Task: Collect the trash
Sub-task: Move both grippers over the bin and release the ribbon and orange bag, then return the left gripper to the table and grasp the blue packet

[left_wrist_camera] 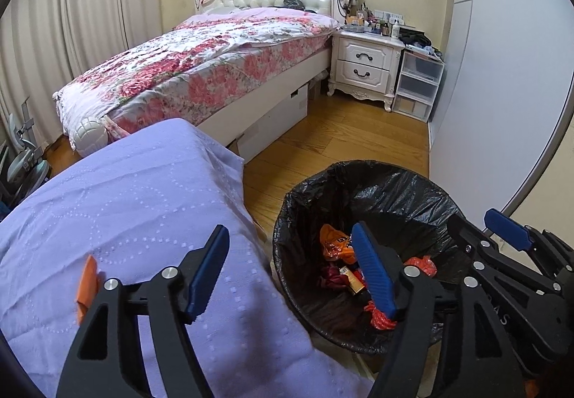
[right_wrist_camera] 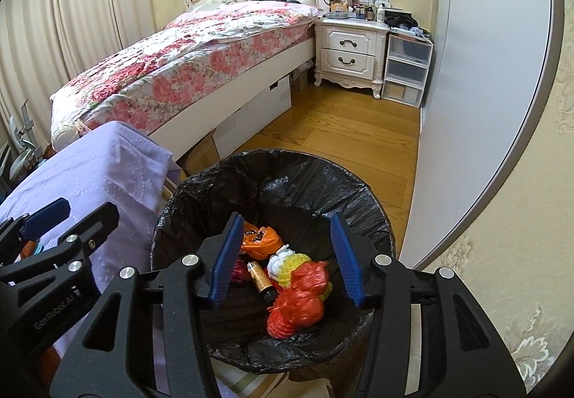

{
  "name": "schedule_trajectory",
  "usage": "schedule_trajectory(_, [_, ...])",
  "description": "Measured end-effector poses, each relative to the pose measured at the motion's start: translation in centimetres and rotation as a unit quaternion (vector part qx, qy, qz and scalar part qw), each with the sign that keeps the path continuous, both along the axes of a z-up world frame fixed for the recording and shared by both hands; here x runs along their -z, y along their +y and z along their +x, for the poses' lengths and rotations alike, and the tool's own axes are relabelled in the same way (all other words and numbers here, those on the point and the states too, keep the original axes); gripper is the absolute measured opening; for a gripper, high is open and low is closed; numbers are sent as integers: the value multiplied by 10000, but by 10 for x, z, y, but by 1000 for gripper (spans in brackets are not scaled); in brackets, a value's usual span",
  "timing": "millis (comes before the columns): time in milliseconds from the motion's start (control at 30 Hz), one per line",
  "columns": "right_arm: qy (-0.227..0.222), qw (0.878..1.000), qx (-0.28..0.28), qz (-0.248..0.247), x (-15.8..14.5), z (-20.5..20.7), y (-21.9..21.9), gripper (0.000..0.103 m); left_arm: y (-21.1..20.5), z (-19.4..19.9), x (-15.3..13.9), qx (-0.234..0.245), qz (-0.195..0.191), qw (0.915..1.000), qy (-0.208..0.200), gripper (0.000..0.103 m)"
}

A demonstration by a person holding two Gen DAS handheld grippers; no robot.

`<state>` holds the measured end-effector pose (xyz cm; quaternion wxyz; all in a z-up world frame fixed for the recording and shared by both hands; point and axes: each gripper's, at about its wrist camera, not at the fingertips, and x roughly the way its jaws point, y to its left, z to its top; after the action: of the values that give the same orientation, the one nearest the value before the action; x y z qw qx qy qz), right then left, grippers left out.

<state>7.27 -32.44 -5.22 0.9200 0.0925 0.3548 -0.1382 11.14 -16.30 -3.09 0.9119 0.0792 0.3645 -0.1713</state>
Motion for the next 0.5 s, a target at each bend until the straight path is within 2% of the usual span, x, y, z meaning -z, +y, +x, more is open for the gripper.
schedule_trajectory(500, [-47,9961,-877,47,-11,-45,63,49,80,-58,-27,-479,6,9983,-331,71])
